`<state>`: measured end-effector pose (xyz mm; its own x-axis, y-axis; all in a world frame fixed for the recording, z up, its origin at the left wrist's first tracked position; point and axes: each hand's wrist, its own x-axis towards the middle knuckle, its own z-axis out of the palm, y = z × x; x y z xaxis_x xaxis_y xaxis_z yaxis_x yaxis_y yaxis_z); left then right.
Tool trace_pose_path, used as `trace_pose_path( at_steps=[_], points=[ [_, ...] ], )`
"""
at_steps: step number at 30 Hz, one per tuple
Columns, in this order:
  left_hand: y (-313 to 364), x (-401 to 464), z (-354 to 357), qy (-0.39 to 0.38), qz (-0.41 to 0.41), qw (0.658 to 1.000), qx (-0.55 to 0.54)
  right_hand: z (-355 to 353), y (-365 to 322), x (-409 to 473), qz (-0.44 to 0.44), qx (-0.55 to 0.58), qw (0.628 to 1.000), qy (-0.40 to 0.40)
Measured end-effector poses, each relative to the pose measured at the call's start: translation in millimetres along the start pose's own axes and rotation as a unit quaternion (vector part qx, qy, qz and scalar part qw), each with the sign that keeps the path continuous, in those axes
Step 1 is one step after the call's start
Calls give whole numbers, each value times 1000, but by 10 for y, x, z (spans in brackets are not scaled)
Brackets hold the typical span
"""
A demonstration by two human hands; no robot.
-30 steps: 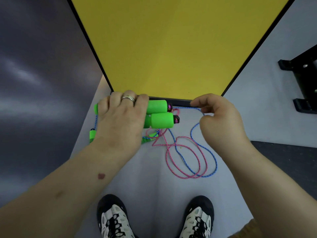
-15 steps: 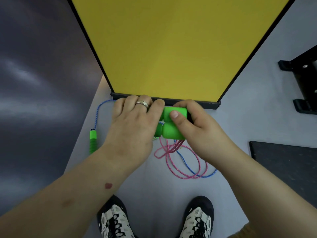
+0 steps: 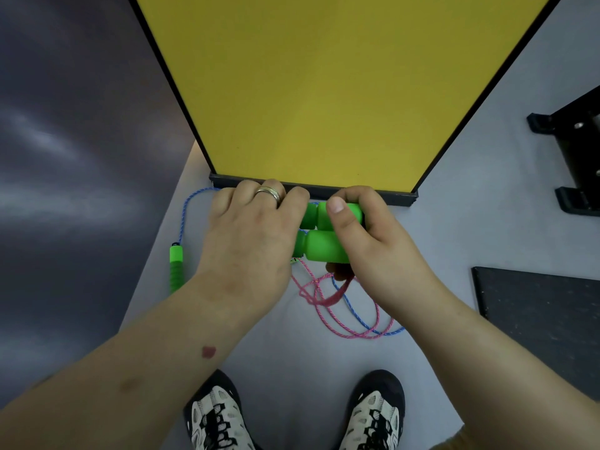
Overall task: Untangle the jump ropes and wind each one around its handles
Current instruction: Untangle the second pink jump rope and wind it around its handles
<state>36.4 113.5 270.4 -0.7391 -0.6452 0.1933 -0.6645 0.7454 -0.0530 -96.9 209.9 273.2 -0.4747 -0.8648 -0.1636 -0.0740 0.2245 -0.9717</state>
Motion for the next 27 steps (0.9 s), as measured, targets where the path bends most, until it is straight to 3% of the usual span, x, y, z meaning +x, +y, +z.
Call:
trace_pose_path(
  at_steps=[9, 14, 27],
  points=[
    [5, 0, -21, 1, -8, 1000, -7, 40, -28, -39, 8, -25, 1000, 9],
    [18, 5, -39, 16, 8, 1000, -16, -7, -20, 1, -54, -80, 994, 48],
    [32, 41, -123, 16, 21, 1000, -14, -33, -5, 16, -84, -64, 994, 20]
  ],
)
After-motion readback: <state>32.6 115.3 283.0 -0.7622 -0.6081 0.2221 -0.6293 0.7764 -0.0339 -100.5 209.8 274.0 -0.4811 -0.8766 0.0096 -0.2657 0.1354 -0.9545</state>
